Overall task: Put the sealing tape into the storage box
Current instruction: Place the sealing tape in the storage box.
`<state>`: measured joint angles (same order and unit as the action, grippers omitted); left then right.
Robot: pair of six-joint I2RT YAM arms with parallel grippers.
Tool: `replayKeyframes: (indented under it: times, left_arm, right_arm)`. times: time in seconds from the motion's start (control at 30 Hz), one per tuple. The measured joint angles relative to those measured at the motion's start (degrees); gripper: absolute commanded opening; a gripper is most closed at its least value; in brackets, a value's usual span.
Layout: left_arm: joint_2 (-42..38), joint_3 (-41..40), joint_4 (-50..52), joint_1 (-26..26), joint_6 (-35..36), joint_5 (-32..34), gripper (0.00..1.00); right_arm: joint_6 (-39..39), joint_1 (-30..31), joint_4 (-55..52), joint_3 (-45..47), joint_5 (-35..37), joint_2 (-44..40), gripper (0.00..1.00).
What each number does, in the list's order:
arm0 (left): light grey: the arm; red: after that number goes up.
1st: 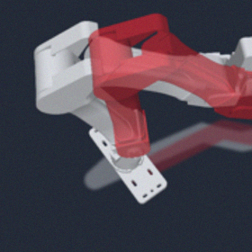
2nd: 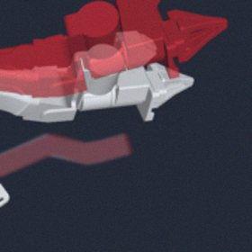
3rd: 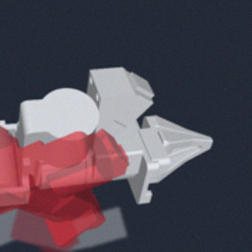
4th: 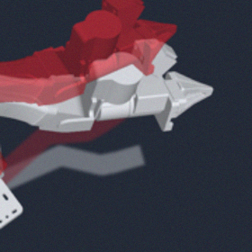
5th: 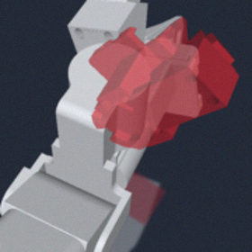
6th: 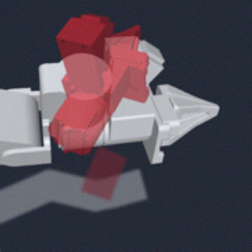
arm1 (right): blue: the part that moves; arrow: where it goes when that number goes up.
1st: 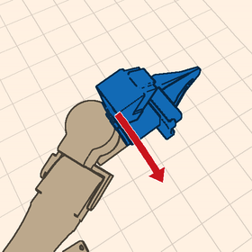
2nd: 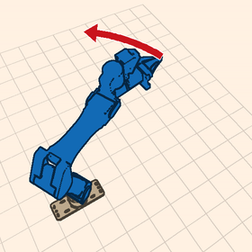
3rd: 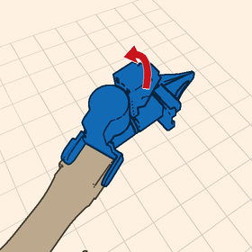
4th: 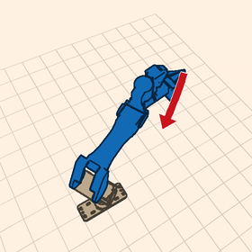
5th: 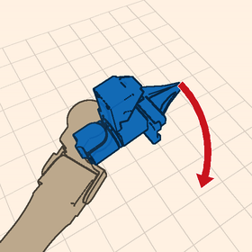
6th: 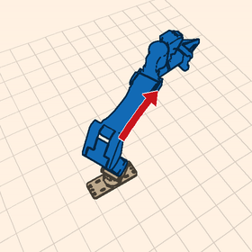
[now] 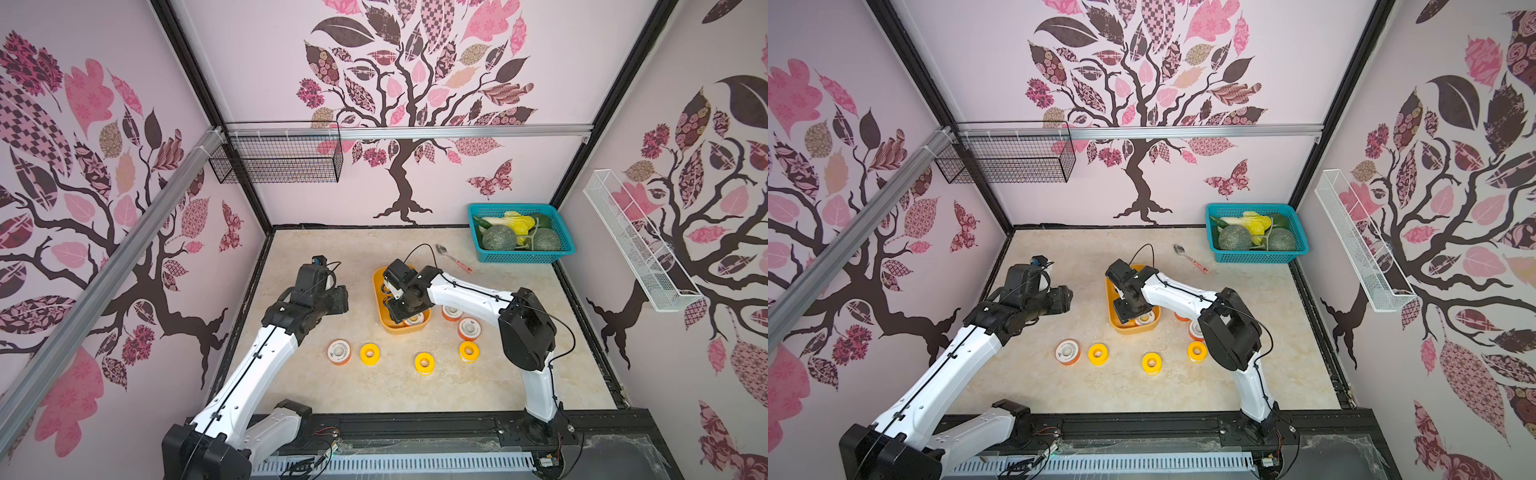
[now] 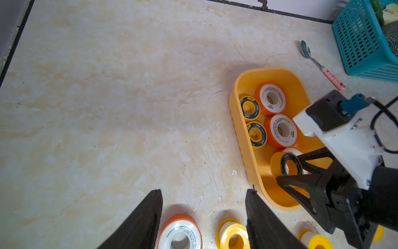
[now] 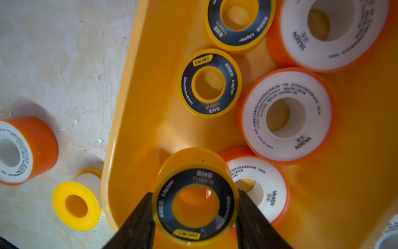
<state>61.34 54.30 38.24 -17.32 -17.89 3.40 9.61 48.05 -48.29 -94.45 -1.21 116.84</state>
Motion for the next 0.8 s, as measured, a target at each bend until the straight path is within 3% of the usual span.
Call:
replayKeyframes:
  times: [0.8]
  left_arm:
    - [0.00,0.00,0.04,0.04,0.15,0.17,0.66]
  right_arm:
    - [-0.85,1.33,-1.55,-3.43,0.00,3.58,0.58]
